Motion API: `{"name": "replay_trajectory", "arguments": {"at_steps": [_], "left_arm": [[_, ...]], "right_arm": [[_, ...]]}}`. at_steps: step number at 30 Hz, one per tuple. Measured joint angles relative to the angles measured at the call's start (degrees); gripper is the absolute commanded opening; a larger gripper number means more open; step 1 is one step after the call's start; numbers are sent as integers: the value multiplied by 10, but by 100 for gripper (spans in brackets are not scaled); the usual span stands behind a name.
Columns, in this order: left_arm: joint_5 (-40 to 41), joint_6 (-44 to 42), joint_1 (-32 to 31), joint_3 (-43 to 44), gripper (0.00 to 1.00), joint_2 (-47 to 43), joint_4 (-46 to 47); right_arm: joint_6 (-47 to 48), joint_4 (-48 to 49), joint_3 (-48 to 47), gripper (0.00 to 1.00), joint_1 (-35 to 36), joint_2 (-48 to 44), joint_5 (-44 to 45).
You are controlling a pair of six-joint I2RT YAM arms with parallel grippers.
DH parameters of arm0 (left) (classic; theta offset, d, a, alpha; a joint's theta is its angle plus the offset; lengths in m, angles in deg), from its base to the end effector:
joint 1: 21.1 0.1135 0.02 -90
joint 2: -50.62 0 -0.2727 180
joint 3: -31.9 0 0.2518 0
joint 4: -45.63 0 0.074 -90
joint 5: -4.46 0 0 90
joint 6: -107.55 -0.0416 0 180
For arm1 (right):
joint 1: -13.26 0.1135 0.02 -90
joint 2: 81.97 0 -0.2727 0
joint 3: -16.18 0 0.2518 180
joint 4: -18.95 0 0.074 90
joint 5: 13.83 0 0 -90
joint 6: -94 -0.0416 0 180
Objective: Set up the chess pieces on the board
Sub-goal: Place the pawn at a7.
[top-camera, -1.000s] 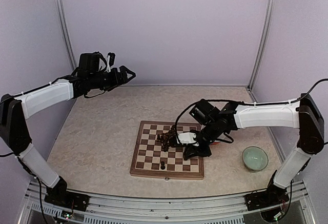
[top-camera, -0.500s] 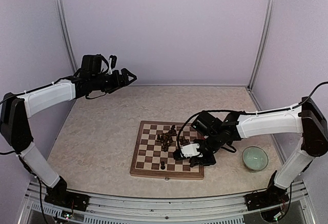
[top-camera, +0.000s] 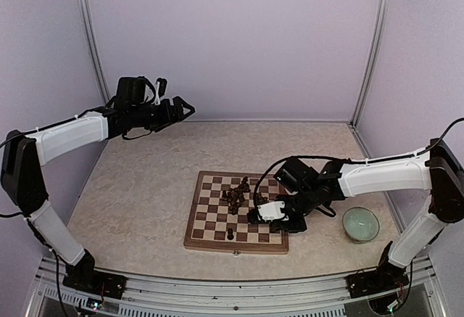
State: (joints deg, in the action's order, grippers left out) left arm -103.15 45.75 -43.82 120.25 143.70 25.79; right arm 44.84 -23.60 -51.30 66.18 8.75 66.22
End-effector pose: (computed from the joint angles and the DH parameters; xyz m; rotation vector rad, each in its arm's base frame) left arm 0.3539 -0.1618 0.3178 0.1072 2.0850 -0.8642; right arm 0.1763 0.2452 0.1820 -2.0235 1.8252 0.2973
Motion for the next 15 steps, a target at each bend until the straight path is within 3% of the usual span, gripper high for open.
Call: {"name": "replay_trajectory", "arguments": {"at_steps": [9, 15], "left_arm": [[0, -2, -5, 0, 94, 2, 0], [0, -3, -6, 1, 95, 3, -1]], "right_arm": [[0, 0, 9, 18, -10, -9, 0], [-4, -3, 13, 51, -10, -10, 0]]}}
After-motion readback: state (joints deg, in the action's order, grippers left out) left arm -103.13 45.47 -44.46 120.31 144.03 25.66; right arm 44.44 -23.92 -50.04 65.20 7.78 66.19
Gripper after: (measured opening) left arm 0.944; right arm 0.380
